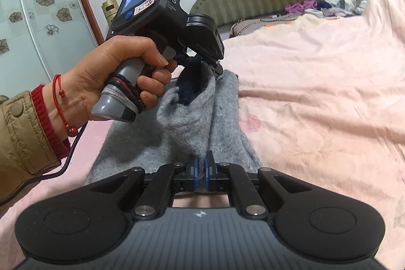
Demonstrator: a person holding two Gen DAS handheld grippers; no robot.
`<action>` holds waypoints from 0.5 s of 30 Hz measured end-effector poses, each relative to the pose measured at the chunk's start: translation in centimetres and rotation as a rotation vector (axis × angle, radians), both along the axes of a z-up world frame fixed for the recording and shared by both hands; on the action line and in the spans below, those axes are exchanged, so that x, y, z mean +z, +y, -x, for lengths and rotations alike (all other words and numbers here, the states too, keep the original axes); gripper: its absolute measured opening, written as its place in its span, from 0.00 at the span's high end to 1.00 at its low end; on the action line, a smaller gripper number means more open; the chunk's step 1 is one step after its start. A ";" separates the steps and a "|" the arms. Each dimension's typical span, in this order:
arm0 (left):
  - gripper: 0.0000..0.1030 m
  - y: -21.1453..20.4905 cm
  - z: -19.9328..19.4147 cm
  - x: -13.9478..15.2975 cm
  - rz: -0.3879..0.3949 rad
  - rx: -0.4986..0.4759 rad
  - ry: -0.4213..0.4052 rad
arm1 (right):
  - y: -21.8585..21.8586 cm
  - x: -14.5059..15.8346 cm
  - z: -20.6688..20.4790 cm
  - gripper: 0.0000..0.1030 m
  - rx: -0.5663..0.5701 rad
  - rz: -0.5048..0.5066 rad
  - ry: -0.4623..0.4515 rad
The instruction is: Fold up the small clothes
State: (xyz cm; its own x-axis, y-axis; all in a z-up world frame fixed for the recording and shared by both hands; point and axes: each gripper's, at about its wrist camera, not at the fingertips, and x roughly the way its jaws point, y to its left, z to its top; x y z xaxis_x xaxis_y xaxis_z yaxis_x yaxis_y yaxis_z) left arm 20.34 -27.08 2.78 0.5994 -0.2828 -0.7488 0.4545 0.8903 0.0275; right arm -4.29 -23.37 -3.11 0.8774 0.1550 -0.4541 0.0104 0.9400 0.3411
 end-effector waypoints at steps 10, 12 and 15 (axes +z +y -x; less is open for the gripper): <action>0.19 -0.2 1.0 0.2 -0.028 -0.014 -0.063 | -0.4 -0.7 -0.6 0.94 -0.008 -0.044 0.043; 0.11 0.4 1.1 0.9 -0.029 0.003 -0.103 | -0.5 -0.8 -0.7 0.94 -0.008 -0.054 0.049; 0.07 1.7 1.3 1.9 -0.028 0.025 -0.136 | -0.6 -0.8 -0.8 0.94 -0.011 -0.055 0.056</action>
